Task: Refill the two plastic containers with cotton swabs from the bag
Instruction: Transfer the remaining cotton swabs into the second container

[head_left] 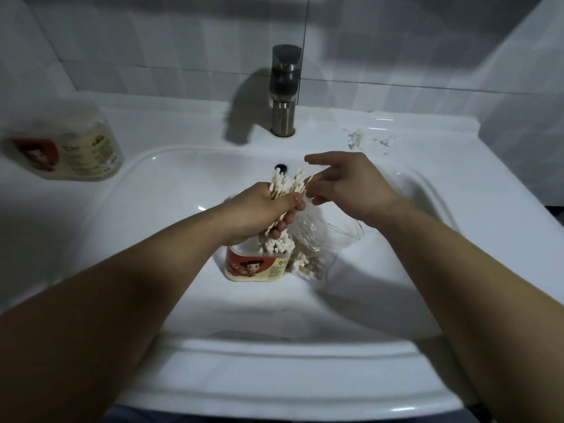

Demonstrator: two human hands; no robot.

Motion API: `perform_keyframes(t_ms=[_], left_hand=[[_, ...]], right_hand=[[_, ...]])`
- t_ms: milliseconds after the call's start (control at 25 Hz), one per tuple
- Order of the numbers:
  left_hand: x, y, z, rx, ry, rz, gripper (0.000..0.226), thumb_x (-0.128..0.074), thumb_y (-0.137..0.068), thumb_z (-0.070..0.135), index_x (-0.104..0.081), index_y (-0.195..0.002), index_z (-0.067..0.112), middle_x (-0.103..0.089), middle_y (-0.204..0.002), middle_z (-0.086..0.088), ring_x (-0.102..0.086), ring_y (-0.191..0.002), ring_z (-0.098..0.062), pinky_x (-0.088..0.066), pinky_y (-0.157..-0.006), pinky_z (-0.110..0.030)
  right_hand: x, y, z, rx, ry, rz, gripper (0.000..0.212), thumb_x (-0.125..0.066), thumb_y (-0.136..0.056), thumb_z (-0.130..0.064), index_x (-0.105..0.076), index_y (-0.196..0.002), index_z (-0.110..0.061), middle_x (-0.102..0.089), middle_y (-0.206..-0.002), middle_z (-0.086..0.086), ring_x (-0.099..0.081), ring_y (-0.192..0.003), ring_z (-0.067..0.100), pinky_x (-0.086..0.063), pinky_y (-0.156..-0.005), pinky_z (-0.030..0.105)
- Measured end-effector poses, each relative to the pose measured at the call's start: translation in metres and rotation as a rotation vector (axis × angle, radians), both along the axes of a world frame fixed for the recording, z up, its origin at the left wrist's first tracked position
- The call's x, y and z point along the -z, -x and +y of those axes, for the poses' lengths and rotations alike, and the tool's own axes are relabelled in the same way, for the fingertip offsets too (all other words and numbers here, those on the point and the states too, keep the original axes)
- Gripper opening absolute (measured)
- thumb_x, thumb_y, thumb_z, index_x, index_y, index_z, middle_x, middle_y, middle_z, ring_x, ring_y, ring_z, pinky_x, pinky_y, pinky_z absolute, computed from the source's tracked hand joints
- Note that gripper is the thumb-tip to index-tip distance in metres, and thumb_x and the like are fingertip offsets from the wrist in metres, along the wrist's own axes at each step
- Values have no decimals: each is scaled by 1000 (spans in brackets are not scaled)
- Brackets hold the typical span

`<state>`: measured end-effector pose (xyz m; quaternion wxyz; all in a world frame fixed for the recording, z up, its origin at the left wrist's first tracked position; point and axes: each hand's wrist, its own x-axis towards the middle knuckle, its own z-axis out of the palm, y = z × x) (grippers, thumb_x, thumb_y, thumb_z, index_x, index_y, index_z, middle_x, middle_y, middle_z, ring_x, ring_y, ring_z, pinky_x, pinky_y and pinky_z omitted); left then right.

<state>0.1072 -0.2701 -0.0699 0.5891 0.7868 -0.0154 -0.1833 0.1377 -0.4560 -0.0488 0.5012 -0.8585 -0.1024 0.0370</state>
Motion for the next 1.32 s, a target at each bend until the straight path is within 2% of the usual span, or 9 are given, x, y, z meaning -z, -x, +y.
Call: perform_keyframes(t_ms=[160, 360, 480, 600, 680, 760, 1040, 1160, 1320], left_hand=[[-5, 2, -6, 7, 66, 27, 24, -51, -106, 27, -63, -91, 13, -56, -63, 2, -51, -52, -10, -42, -47, -22], [-5, 5, -5, -23, 146, 26, 24, -50, -107, 22, -62, -92, 8, -64, -69, -4, -63, -56, -12, -50, -50, -23], [-4, 5, -4, -41, 194, 42, 19, -53, -105, 20, -61, -92, 10, -61, -64, -3, -61, -57, -15, -50, -55, -27], [-8, 3, -3, -91, 248, 76, 17, -55, -103, 15, -64, -90, 12, -63, -63, -1, -62, -56, -16, -50, -53, -27], [-9, 2, -4, -110, 313, 118, 18, -51, -102, 7, -66, -92, 9, -70, -71, -7, -68, -65, -22, -53, -59, -32], [-10, 2, -5, -140, 371, 151, 19, -49, -101, 2, -67, -95, 6, -73, -78, -13, -73, -75, -27, -58, -67, -36], [-15, 3, -7, -180, 391, 204, 22, -50, -101, 5, -61, -84, 13, -63, -65, -1, -65, -56, -10, -45, -48, -23], [-15, 2, -7, -206, 375, 219, 26, -52, -101, 8, -55, -76, 14, -51, -58, 1, -54, -48, -8, -40, -41, -20], [-12, 0, -5, -181, 341, 208, 18, -60, -101, 19, -61, -83, 14, -59, -66, 0, -56, -52, -9, -45, -49, -23]], right_hand=[[7, 0, 6, -79, -26, -82, 59, -68, -90, 0, -57, -142, -27, -70, -124, 3, -76, -92, 14, -60, -90, 38], [0, 9, 11, -238, 149, -153, 51, -60, -84, 1, -70, -128, -22, -75, -114, -10, -70, -102, 0, -54, -100, 33], [-1, 12, 12, -358, 170, -107, 57, -63, -73, -15, -66, -130, -26, -72, -111, -16, -67, -107, 1, -54, -94, 29], [7, 12, 15, -399, 222, -108, 95, -85, -68, -39, -41, -151, -29, -60, -128, -14, -57, -118, 6, -53, -99, 35], [11, 13, 19, -420, 292, -109, 127, -93, -61, -44, -16, -161, -27, -48, -138, -11, -49, -125, 4, -46, -106, 26], [12, 14, 25, -455, 382, -180, 137, -95, -61, -43, -4, -162, -23, -39, -134, -11, -41, -122, 1, -36, -103, 13], [6, 14, 28, -369, 446, -399, 96, -86, -74, -33, -37, -154, -15, -53, -102, -15, -51, -85, 4, -39, -79, 12], [9, 14, 26, -391, 376, -345, 100, -91, -68, -39, -40, -152, -18, -52, -121, -13, -50, -104, 0, -42, -90, 7], [7, 11, 24, -317, 321, -324, 89, -92, -67, -38, -52, -145, -24, -63, -122, -8, -59, -106, 7, -53, -92, 29]])
